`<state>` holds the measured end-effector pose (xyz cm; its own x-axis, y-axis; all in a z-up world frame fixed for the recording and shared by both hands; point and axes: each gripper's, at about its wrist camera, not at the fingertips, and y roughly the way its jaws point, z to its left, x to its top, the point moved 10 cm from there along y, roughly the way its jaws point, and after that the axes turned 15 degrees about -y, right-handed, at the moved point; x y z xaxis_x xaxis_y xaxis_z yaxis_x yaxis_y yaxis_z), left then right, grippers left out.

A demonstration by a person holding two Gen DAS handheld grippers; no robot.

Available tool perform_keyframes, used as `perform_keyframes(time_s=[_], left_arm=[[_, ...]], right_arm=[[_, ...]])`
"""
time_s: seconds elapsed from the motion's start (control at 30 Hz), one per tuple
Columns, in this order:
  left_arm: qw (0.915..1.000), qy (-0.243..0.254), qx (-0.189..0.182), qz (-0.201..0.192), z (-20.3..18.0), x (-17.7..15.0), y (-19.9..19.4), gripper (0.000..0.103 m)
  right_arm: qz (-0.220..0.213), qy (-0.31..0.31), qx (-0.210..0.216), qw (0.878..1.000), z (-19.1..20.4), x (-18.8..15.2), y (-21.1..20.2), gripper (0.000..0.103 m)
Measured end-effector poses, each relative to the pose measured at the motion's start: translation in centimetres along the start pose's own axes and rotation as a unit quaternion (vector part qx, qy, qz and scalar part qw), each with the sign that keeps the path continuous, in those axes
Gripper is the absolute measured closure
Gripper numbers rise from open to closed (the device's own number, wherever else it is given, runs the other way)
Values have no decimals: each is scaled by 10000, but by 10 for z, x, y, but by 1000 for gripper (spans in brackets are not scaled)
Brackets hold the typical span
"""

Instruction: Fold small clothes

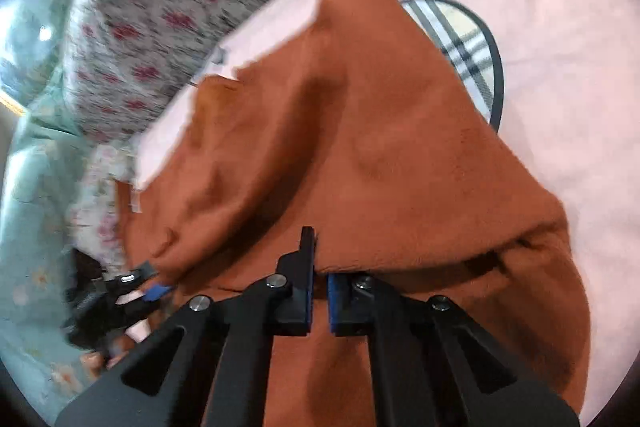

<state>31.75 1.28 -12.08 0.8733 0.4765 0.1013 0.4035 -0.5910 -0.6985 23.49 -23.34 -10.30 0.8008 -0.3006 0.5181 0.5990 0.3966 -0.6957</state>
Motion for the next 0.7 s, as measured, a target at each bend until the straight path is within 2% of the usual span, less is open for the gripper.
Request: perform_keyframes(time_s=[0.07,0.17,0.27,0.33,0.37,0.4,0.43,0.47,0.57,0.63,0.7], left_arm=[[10000,4,-37,63,0,-5,0,37],[9998,-25,-146,155,0,-16,1,35],[9998,26,-127,128,0,-23,2,35],[9998,109,-115,88,-1,-26,1,39],[9998,184,-98,66,-1,-26,-1,51],[9996,274,-87,57,-2,-27,-2,74],[9992,386,-53,78,-1,-29,-3,86],[9987,505,11,55,0,-30,-5,89],[9958,889,60,-197,-1,-32,-20,89],[9959,891,100,-90,7,-35,-21,85],[9974,696,102,138,18,-37,-14,64]], right_arm=[[-97,-248,58,9996,9,-1,-24,98],[112,-679,82,9976,16,-18,-53,98],[383,-824,-256,9955,1,-36,-55,97],[505,-693,-386,9956,-10,-43,-50,92],[546,-630,-387,9958,-13,-45,-49,87],[562,-589,-383,9959,-14,-45,-49,73],[535,-608,-376,9960,-12,-44,-51,61],[516,-654,-367,9958,-9,-42,-53,59],[471,-947,-374,9937,3,-36,-65,59],[386,-1169,-397,9916,8,-30,-74,59],[268,-1336,-461,9896,10,-22,-79,59]])
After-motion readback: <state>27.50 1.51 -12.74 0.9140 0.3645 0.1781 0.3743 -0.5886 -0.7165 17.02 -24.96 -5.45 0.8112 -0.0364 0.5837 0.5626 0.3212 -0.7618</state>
